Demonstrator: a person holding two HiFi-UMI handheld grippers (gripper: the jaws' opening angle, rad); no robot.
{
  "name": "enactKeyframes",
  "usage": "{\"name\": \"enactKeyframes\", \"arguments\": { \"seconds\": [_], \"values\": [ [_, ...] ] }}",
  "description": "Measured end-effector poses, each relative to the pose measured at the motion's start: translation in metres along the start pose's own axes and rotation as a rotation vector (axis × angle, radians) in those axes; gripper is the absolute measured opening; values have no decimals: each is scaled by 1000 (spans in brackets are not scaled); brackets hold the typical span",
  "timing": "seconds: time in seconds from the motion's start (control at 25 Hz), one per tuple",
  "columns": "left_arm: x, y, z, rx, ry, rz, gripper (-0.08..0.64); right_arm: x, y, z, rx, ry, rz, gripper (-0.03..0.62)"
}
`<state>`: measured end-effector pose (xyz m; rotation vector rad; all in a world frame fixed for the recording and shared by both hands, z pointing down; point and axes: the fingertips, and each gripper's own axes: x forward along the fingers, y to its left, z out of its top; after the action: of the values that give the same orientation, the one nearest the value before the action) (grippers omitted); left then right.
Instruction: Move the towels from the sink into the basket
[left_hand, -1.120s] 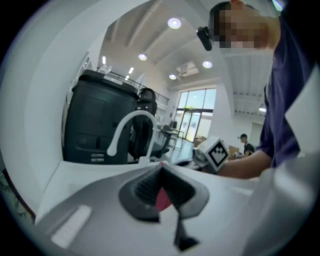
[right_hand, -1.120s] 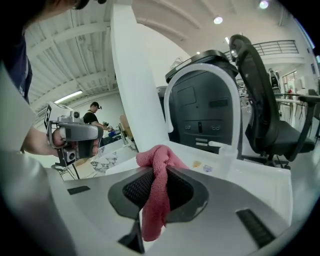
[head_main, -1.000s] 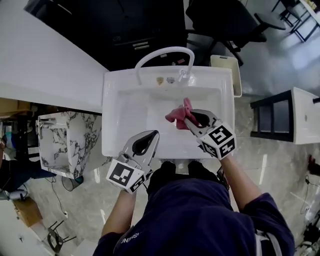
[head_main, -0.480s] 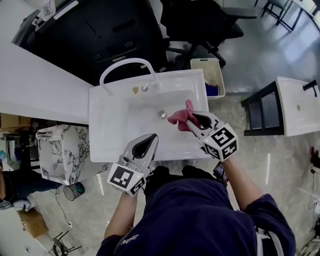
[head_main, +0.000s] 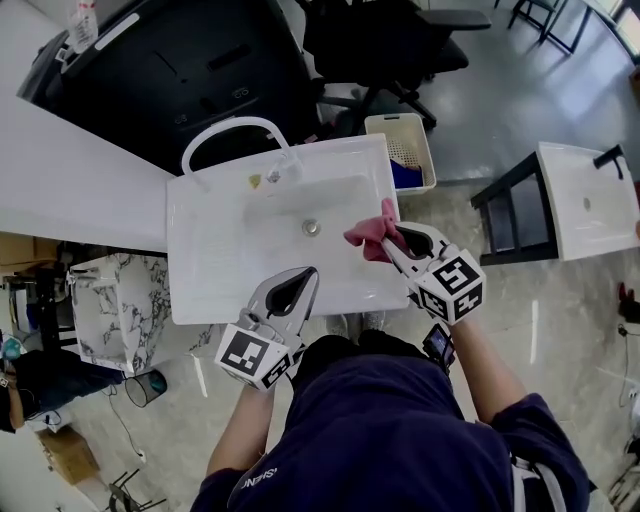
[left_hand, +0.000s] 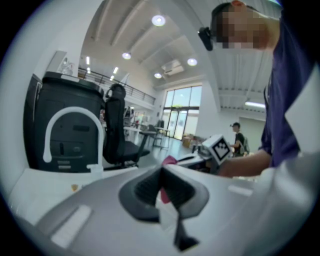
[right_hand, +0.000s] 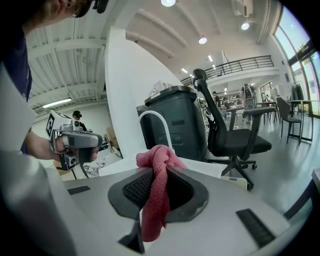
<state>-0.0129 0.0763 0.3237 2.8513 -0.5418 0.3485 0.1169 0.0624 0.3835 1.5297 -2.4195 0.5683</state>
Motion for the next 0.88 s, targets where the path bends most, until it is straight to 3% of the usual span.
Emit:
{"name": "enactKeyframes", "arguments": {
  "seconds": [0.36, 0.64, 0.88],
  "values": [
    [-10, 0, -1, -6, -28, -102, 3, -11, 23, 9, -1, -22, -92, 62],
    [-21, 6, 7, 36, -45, -208, 3, -25, 45, 19, 9, -58, -210, 61],
    [-23, 7, 17, 54, -79, -260, 3, -35, 52, 24, -17, -60, -264, 62]
  ]
}}
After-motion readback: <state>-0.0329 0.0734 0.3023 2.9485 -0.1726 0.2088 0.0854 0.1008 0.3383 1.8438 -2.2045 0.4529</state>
